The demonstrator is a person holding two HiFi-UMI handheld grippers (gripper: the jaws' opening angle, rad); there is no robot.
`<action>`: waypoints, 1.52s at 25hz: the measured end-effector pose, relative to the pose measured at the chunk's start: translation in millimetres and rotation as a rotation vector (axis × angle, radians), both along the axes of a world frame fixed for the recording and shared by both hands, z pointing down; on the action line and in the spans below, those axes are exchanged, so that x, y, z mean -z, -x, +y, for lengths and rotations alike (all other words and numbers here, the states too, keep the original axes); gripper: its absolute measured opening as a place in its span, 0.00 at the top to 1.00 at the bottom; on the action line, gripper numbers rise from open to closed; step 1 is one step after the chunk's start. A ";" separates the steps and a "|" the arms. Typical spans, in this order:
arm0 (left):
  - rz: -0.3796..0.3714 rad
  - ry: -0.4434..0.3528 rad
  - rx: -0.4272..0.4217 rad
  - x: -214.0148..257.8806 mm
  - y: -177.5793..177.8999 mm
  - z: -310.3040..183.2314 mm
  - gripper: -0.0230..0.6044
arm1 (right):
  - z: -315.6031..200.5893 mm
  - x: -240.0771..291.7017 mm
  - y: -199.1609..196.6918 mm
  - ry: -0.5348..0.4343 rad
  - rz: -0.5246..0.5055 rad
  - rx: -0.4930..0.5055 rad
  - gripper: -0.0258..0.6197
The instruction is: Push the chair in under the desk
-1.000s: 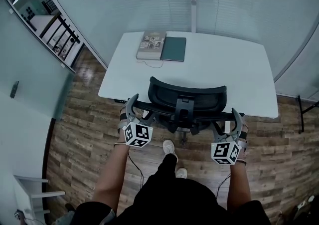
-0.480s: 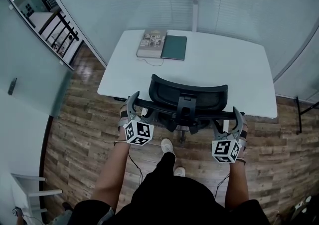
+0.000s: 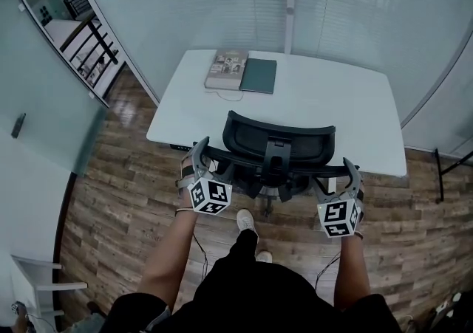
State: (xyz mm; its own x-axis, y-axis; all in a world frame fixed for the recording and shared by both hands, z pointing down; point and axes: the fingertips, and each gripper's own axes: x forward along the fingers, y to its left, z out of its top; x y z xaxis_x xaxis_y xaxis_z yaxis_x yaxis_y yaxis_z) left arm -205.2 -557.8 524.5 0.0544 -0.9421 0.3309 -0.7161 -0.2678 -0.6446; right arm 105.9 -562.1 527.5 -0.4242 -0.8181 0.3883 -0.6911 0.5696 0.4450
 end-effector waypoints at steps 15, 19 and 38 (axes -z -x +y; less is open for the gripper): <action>0.565 -0.156 0.011 86.1 -20.3 73.0 0.53 | 60.0 96.6 25.5 -0.020 -0.435 0.126 0.71; 0.629 -0.156 0.004 95.0 -34.9 85.5 0.68 | 68.8 117.8 24.6 -0.080 -0.483 0.098 0.92; 0.712 -0.099 -0.072 91.4 -70.9 109.1 0.94 | 87.0 121.5 17.7 -0.095 -0.535 0.057 0.96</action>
